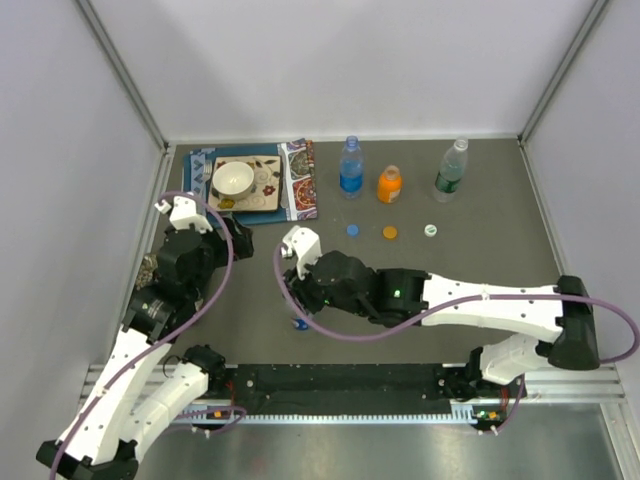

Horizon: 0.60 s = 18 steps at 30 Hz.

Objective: Unscrew the bottle caps

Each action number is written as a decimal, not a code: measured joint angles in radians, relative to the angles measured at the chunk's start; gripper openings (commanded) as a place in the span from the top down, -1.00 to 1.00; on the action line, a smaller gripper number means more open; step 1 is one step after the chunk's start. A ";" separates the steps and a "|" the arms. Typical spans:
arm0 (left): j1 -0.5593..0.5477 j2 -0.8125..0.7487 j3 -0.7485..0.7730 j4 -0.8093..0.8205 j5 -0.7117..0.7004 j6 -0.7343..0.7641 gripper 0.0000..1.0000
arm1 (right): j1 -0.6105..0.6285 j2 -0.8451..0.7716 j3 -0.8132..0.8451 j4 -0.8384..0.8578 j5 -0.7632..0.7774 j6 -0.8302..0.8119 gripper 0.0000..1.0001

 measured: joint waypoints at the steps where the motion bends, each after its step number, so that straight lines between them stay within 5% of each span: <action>1: 0.000 -0.003 0.000 0.008 0.008 0.006 -0.97 | -0.004 -0.012 0.012 -0.028 0.031 -0.005 1.00; 5: 0.000 -0.014 0.003 0.063 0.085 0.028 -0.97 | -0.090 -0.078 0.066 -0.120 0.088 0.011 1.00; 12: 0.001 0.027 0.010 0.253 0.411 0.021 -0.97 | -0.581 -0.315 0.069 -0.173 -0.027 0.212 1.00; 18: 0.001 0.113 -0.027 0.518 0.737 -0.061 -0.97 | -0.704 -0.366 0.098 -0.181 -0.242 0.325 1.00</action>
